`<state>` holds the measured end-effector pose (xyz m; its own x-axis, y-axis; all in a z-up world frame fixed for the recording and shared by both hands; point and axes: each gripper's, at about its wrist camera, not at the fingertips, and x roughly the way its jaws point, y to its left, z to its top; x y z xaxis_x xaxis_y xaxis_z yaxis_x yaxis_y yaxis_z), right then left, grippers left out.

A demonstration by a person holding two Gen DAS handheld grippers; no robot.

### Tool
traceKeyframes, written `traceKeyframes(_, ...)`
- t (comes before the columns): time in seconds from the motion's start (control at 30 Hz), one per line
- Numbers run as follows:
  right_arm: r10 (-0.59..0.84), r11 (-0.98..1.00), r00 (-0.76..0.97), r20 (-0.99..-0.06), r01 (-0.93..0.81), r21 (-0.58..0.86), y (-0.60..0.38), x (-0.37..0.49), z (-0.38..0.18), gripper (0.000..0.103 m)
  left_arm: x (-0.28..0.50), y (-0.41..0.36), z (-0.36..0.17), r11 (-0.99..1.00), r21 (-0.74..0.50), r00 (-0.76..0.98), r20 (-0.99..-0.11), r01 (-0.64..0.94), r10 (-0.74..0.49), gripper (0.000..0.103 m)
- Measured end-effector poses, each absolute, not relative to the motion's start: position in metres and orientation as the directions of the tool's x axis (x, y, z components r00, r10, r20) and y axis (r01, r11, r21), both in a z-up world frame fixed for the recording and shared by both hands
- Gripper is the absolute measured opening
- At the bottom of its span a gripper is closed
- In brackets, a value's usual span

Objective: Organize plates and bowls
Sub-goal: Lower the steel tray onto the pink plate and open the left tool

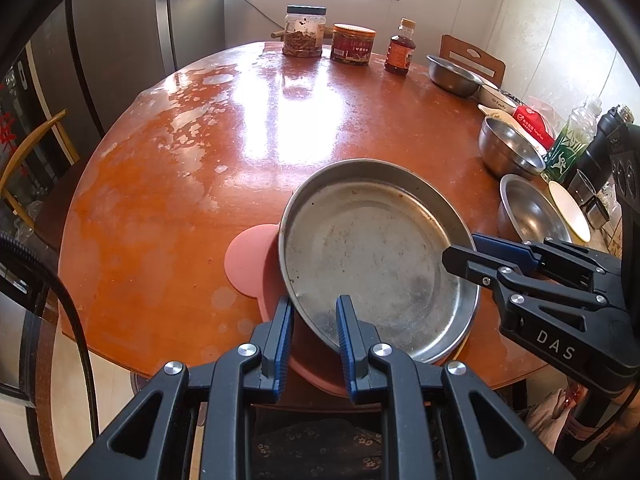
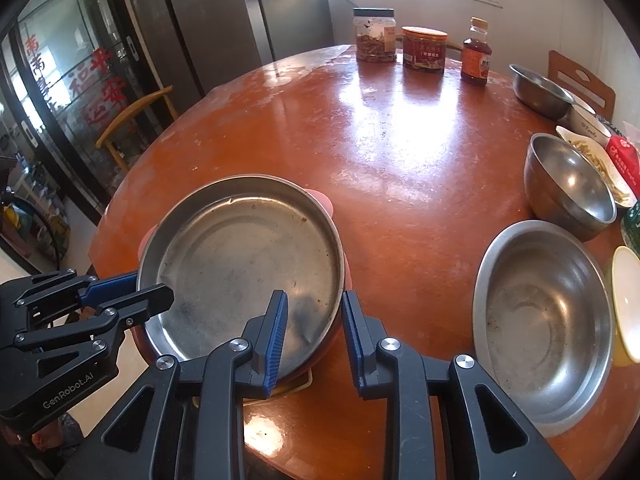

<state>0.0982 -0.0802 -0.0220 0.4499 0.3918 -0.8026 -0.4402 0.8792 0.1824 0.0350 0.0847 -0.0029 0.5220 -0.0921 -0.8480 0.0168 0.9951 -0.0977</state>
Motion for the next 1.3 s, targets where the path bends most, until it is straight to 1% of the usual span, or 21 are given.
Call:
traceKeyframes(0.37, 0.403, 0.868, 0.448, -0.798, -0.464, 0.178, -0.073, 0.096, -0.022, 0.030, 0.037, 0.098, -0.005, 0.994, -0.110, 0.526, -0.846, -0.012, -0.087, 0.021)
traceKeyframes(0.63, 0.414, 0.865, 0.443, -0.795, -0.463, 0.193, -0.074, 0.099, -0.023, 0.030, 0.036, 0.098, -0.005, 0.994, -0.110, 0.528, -0.845, -0.004, -0.091, 0.022)
traceKeyframes(0.9, 0.415, 0.867, 0.443, -0.795, -0.457, 0.198, -0.077, 0.100, -0.024, 0.034, 0.035, 0.096, -0.004, 0.994, -0.108, 0.526, -0.846, -0.004, -0.090, 0.022)
traceKeyframes(1.17, 0.413, 0.871, 0.450, -0.792, -0.450, 0.199, -0.081, 0.099, -0.023, 0.034, 0.034, 0.091, -0.001, 0.995, -0.100, 0.529, -0.844, 0.005, -0.088, 0.032)
traceKeyframes(1.3, 0.419, 0.870, 0.448, -0.790, -0.448, 0.207, -0.083, 0.098, -0.023, 0.035, 0.032, 0.091, 0.003, 0.995, -0.104, 0.541, -0.836, 0.005, -0.090, 0.040)
